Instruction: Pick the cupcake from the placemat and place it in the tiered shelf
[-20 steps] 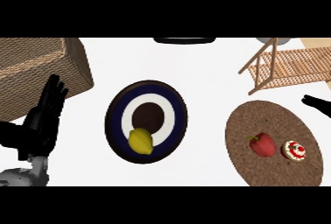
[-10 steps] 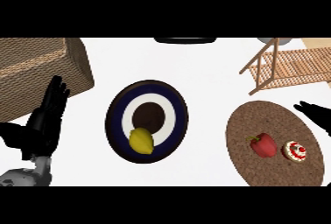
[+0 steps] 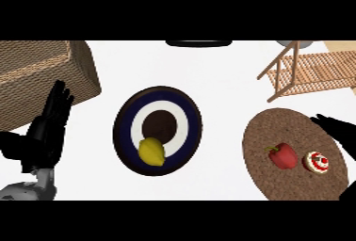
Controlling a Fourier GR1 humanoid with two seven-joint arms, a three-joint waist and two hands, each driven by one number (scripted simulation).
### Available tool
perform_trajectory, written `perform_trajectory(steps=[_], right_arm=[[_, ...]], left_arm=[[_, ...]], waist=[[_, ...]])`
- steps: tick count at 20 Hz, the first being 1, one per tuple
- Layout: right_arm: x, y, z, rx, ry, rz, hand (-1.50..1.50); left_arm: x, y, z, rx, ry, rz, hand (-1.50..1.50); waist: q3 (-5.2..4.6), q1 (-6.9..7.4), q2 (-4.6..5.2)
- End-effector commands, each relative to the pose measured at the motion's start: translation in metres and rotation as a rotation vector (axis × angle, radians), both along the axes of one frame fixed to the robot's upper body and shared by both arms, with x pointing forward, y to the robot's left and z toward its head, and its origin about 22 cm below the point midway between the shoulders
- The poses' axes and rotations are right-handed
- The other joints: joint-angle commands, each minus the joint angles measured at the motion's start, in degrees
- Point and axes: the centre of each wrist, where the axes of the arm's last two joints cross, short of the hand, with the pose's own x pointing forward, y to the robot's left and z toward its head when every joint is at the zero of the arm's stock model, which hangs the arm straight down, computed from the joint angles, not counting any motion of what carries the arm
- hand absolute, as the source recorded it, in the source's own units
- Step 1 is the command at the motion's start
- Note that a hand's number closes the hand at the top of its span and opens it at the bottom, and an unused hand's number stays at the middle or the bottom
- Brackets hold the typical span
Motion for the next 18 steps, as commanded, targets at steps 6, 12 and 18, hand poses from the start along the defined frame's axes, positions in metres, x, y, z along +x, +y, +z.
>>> perform_trajectory(steps=[6,12,18], right_arm=[[-0.004,0.006,-0.013,-0.011,0.033,0.000,-1.50],[0.005,-0.009,-0.050,0.018,-0.009,0.016,-1.50],[0.022,-0.010,-0.066,0.050,-0.015,0.036,-1.50]], left_arm=[[0.008,-0.003,0.017,0.000,-0.007,-0.001,0.00],[0.014,-0.018,0.006,0.008,-0.020,0.007,0.00],[0.003,0.017,0.004,0.011,0.000,-0.012,0.00]], waist=[[-0.02,-0.24,-0.05],[0.00,-0.18,0.02],[-0.01,0.14,0.02]])
